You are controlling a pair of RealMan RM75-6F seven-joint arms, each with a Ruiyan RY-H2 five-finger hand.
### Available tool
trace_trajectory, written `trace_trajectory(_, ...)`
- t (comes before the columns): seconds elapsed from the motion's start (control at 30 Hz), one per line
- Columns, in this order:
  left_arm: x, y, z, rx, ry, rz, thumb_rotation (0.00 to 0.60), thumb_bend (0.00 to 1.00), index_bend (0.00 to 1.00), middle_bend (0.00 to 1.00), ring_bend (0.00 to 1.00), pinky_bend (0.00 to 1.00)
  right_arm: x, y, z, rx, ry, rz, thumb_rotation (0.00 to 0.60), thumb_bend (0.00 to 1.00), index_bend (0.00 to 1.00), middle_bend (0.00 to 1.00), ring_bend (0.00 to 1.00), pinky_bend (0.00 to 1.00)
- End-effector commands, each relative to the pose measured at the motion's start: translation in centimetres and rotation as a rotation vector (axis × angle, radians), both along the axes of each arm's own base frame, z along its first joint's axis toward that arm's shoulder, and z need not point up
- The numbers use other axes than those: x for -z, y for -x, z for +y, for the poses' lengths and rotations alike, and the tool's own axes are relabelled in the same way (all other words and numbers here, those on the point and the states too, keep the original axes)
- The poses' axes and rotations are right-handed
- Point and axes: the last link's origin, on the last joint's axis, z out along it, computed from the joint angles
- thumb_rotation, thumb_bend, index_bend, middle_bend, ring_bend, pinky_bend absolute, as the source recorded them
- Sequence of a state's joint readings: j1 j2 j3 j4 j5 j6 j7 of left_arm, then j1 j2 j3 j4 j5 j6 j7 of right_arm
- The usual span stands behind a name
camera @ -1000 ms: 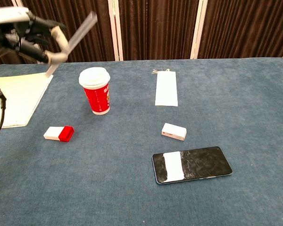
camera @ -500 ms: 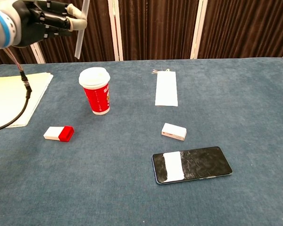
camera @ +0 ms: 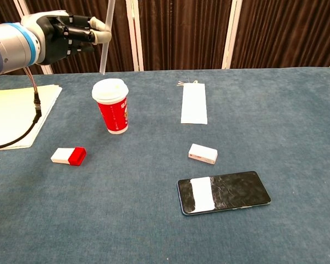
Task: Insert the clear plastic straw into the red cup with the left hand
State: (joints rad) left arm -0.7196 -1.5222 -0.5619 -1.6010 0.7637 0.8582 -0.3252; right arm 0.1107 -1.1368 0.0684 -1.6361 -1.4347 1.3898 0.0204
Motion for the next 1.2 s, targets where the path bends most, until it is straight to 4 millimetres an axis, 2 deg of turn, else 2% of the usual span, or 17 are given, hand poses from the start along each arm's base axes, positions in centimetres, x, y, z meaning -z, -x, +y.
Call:
trace_trajectory(0.03, 0.5, 0.3, 0.3, -0.003, 0.009, -0.002, 0.600, 0.42, 0.57, 0.00, 0.00, 0.00, 0.0, 0.0, 0.0, 0.002, 0.000, -0.001, 0.600, 0.12, 0.00, 0.00, 0.00, 0.00)
trace_trajectory(0.4, 2.0, 0.6, 1.3, -0.012, 0.045, -0.015, 0.600, 0.41, 0.57, 0.00, 0.00, 0.00, 0.0, 0.0, 0.0, 0.010, 0.000, -0.006, 0.600, 0.13, 0.00, 0.00, 0.00, 0.00)
trace_trajectory(0.8, 3.2, 0.3, 1.5, 0.004, 0.067, -0.018, 0.600, 0.41, 0.57, 0.00, 0.00, 0.00, -0.1, 0.1, 0.0, 0.015, -0.001, -0.013, 0.600, 0.13, 0.00, 0.00, 0.00, 0.00)
trace_trajectory(1.2, 3.6, 0.5, 1.7, 0.015, 0.068, -0.015, 0.600, 0.41, 0.57, 0.00, 0.00, 0.00, -0.1, 0.1, 0.0, 0.021, -0.002, -0.016, 0.600, 0.13, 0.00, 0.00, 0.00, 0.00)
